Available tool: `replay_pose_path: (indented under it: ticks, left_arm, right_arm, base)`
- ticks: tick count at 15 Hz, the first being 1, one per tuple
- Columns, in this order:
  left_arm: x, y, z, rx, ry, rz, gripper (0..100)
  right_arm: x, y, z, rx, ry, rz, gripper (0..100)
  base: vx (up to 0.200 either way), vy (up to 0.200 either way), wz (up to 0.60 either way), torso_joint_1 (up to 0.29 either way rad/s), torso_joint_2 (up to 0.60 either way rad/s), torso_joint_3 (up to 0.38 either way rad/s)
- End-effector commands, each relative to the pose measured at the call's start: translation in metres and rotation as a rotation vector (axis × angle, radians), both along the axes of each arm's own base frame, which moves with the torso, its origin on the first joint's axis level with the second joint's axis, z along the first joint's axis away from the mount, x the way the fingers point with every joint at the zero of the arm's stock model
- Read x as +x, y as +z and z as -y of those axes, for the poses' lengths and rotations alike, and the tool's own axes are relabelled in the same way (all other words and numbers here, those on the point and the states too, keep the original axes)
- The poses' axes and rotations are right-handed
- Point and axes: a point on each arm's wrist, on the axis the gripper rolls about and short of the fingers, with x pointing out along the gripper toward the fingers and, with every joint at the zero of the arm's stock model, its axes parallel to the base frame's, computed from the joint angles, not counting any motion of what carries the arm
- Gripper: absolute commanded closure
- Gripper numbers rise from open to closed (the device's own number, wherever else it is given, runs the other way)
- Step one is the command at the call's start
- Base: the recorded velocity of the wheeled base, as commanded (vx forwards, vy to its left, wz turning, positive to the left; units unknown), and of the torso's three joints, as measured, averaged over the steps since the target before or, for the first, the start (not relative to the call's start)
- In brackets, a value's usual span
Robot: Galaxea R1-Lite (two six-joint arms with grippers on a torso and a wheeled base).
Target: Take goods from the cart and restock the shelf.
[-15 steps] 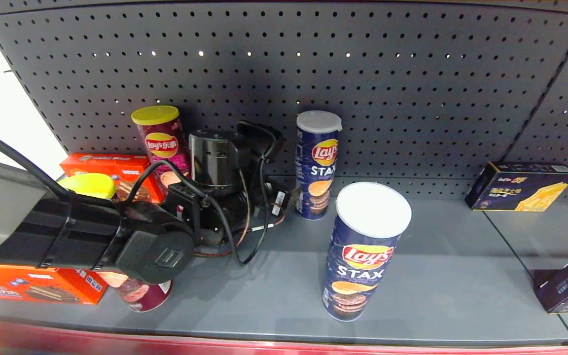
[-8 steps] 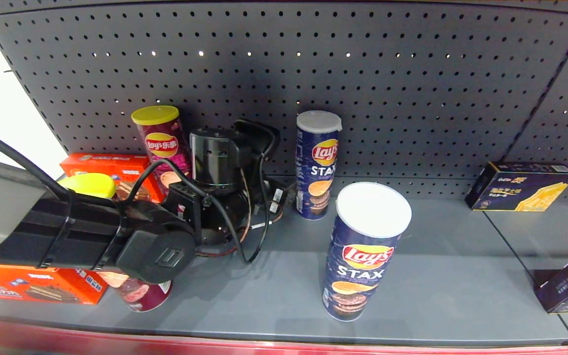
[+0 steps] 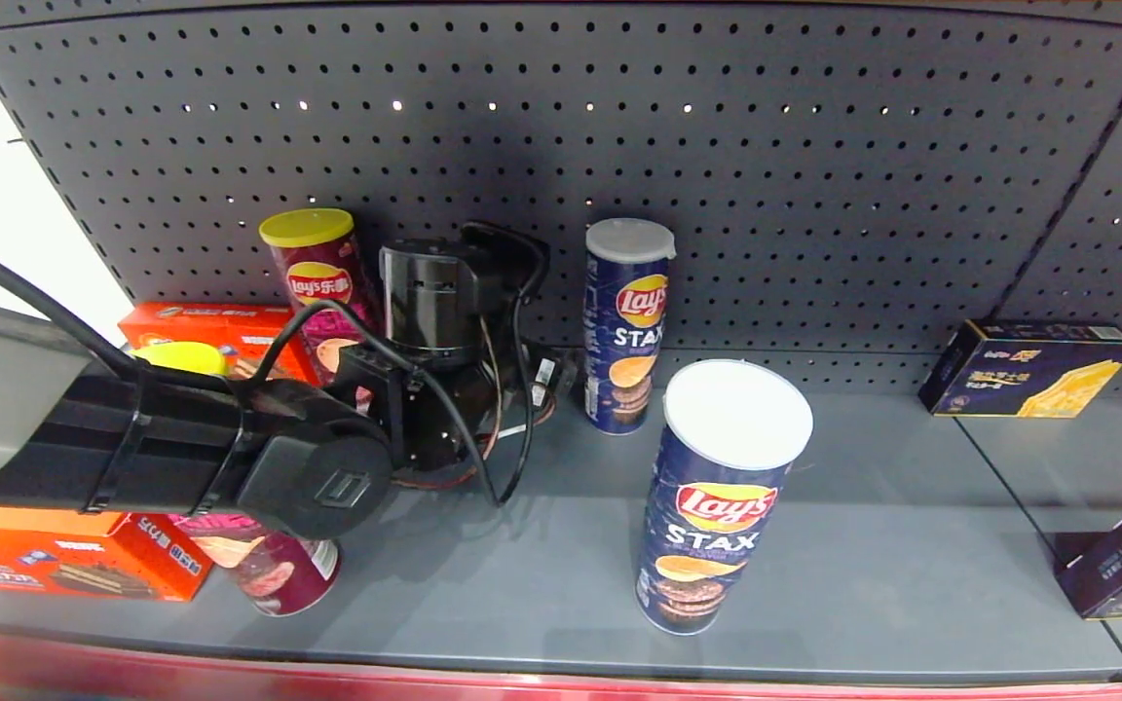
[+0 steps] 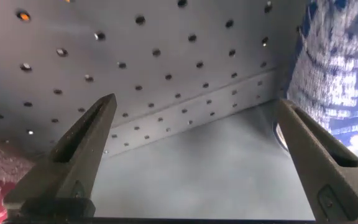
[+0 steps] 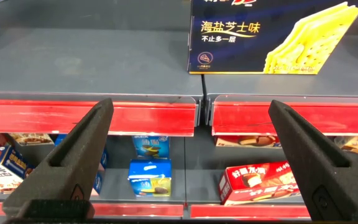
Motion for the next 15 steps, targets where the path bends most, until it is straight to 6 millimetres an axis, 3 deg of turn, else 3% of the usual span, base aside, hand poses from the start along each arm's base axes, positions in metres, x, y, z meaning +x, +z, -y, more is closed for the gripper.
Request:
replay_pose_path:
  ticks: [1,9,15]
  left_arm:
    - [0.004,-0.002,0.003,-0.001,-0.001,-0.002,0]
    - [0.003,-0.01,0.02,-0.03,-0.04,-0.021,0]
    - [-0.002,-0.013,0.019,-0.023,-0.048,-0.03,0]
  right_arm:
    - [0.0,0.0,0.0,0.0,0.0,-0.001,0]
    - [0.0,0.0,0.0,0.0,0.0,-0.001,0]
    - [0.0,0.0,0.0,0.0,0.0,-0.001,0]
  base:
    - [0.0,0.0,0.0,0.0,0.0,0.0]
    - [0.0,0.0,0.0,0.0,0.0,0.0]
    - [0.0,0.0,0.0,0.0,0.0,0.0]
